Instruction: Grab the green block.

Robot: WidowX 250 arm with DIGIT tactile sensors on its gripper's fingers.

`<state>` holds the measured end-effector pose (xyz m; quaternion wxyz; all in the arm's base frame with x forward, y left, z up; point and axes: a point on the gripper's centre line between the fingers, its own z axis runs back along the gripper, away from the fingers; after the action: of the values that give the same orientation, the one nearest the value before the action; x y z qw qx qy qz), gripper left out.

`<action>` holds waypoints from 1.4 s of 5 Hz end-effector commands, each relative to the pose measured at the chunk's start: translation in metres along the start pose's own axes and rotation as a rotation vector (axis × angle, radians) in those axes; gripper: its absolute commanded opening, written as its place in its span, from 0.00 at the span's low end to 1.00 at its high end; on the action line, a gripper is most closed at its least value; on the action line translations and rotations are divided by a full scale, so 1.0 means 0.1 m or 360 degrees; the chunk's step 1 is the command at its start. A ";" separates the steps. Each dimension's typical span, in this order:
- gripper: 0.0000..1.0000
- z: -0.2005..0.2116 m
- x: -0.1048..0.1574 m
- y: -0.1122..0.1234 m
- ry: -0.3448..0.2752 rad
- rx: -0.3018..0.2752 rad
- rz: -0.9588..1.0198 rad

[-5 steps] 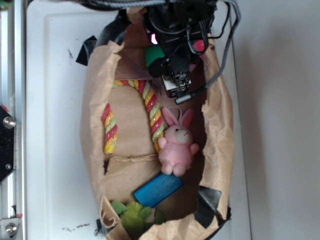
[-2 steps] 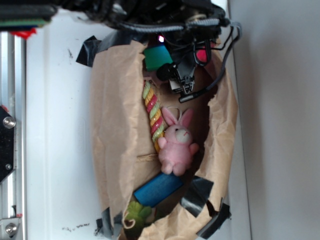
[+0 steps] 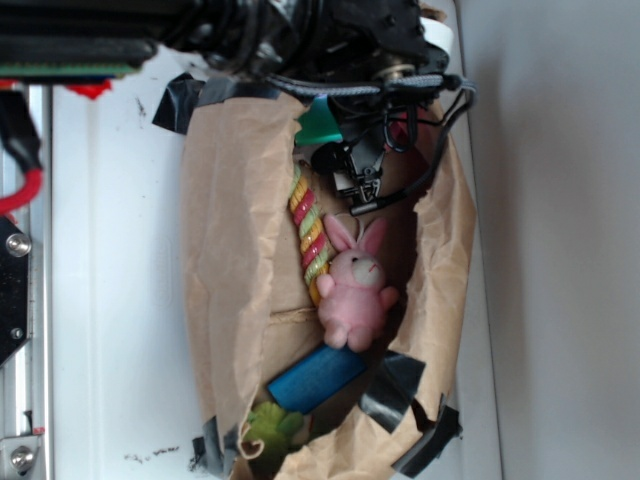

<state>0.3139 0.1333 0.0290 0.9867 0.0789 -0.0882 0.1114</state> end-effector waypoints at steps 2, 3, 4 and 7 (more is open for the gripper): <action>0.00 0.09 0.14 0.09 -0.0085 0.0020 -0.0027; 0.00 0.31 0.11 0.08 -0.0154 -0.0058 -0.0034; 0.00 0.69 0.07 -0.18 -0.0205 -0.0144 -0.0125; 0.00 1.36 -0.03 -0.84 -0.0313 -0.0331 -0.0299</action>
<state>0.3042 0.0244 0.1212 0.9898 -0.0110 -0.1421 0.0048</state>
